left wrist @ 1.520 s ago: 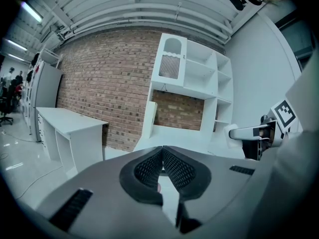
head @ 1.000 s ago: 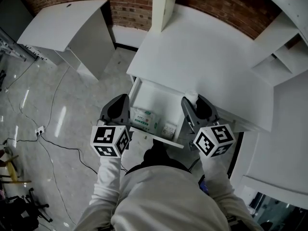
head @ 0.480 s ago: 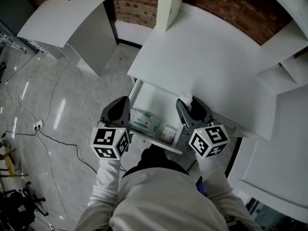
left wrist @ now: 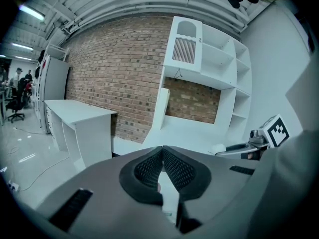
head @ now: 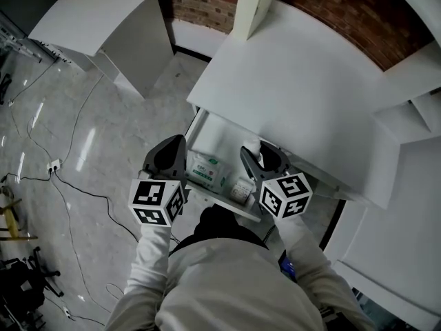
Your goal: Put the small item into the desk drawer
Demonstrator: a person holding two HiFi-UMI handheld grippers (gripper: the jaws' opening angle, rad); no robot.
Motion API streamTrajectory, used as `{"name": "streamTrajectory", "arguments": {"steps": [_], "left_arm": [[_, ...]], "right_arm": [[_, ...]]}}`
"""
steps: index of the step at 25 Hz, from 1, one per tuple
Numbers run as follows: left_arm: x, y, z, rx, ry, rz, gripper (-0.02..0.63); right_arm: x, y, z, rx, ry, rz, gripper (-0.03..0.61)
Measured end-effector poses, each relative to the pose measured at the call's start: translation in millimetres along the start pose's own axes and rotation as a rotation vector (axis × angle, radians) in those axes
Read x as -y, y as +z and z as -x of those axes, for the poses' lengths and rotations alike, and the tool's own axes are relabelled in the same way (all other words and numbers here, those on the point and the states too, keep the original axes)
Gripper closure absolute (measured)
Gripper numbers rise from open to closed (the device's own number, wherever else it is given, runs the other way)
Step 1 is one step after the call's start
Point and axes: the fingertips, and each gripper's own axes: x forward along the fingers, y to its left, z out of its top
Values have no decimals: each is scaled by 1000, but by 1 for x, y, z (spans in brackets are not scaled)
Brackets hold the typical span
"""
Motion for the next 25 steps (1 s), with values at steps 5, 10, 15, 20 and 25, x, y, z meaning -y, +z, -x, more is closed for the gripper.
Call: {"name": "streamTrajectory", "arguments": {"steps": [5, 10, 15, 20, 25], "left_arm": [[-3, -7, -1, -15, 15, 11, 597], [-5, -11, -1, -27, 33, 14, 597], [-2, -17, -1, -41, 37, 21, 597], [0, -24, 0, -54, 45, 24, 597], [2, -28, 1, -63, 53, 34, 597]], "right_arm": [[4, -39, -15, -109, 12, 24, 385], [17, -79, -28, -221, 12, 13, 385], [26, -112, -40, -323, 7, -11, 385], [29, -144, -56, -420, 5, -1, 385], [33, -174, -71, -523, 6, 23, 385]]}}
